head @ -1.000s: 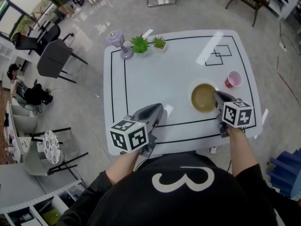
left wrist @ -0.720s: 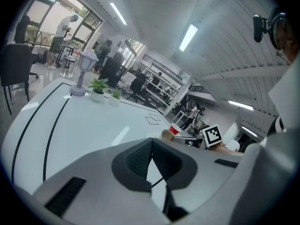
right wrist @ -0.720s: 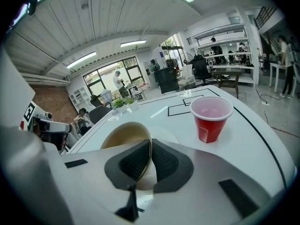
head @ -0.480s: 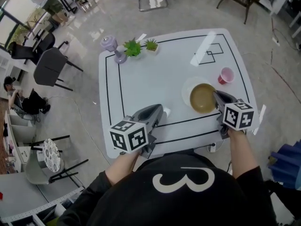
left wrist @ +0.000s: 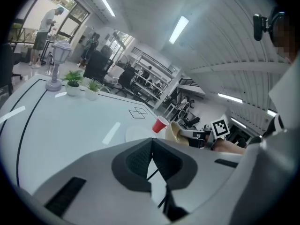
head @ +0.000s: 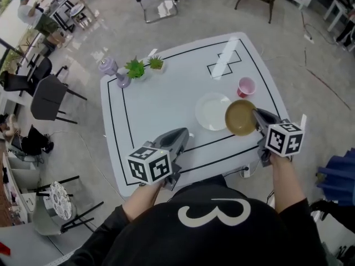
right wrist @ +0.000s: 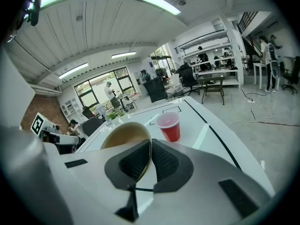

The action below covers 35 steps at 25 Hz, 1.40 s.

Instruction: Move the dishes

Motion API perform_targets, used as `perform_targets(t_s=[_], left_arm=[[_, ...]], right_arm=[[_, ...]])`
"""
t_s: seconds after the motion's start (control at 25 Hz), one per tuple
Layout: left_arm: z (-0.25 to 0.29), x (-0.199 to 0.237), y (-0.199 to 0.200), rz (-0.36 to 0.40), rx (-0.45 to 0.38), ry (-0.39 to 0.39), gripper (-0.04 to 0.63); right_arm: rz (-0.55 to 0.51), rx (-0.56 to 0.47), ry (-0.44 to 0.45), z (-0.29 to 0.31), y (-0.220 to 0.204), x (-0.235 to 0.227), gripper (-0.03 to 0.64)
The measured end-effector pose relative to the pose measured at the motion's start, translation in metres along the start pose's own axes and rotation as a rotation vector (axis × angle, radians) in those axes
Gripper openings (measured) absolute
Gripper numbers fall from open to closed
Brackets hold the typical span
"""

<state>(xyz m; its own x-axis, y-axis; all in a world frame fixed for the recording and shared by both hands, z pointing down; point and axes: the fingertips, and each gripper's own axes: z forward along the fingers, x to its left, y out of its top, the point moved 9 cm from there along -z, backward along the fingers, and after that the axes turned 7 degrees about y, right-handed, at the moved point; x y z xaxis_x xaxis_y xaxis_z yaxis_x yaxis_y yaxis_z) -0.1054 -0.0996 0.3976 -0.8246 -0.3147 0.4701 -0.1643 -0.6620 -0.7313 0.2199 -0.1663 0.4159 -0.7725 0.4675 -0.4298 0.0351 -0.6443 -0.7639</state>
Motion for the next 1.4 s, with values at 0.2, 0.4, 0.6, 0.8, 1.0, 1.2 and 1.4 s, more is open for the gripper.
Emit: perform_targets(t_s=[0.2, 0.4, 0.6, 0.8, 1.0, 1.2, 1.4], left_arm=[[0.010, -0.008, -0.005, 0.008, 0.025, -0.016, 0.002], [0.018, -0.014, -0.011, 0.010, 0.052, -0.028, 0.002], [0.023, -0.016, -0.013, 0.010, 0.056, -0.032, 0.002], [0.024, -0.017, -0.013, 0.017, 0.053, -0.040, 0.002], [0.017, -0.022, -0.010, 0.036, 0.037, -0.052, 0.002], [0.006, -0.024, -0.010, 0.055, 0.019, -0.063, 0.002], [-0.008, -0.030, -0.008, 0.083, -0.015, -0.089, 0.002]], right_arm=[[0.046, 0.014, -0.065, -0.015, -0.019, -0.025, 0.025], [0.087, 0.033, -0.113, -0.024, -0.034, -0.045, 0.025], [0.099, 0.053, -0.151, -0.026, -0.041, -0.058, 0.026], [0.149, 0.052, -0.171, -0.026, -0.051, -0.066, 0.026], [0.186, 0.024, -0.160, -0.027, -0.049, -0.066, 0.031], [0.195, -0.031, -0.150, -0.035, -0.047, -0.061, 0.093], [0.131, -0.161, -0.141, -0.057, -0.034, -0.035, 0.160]])
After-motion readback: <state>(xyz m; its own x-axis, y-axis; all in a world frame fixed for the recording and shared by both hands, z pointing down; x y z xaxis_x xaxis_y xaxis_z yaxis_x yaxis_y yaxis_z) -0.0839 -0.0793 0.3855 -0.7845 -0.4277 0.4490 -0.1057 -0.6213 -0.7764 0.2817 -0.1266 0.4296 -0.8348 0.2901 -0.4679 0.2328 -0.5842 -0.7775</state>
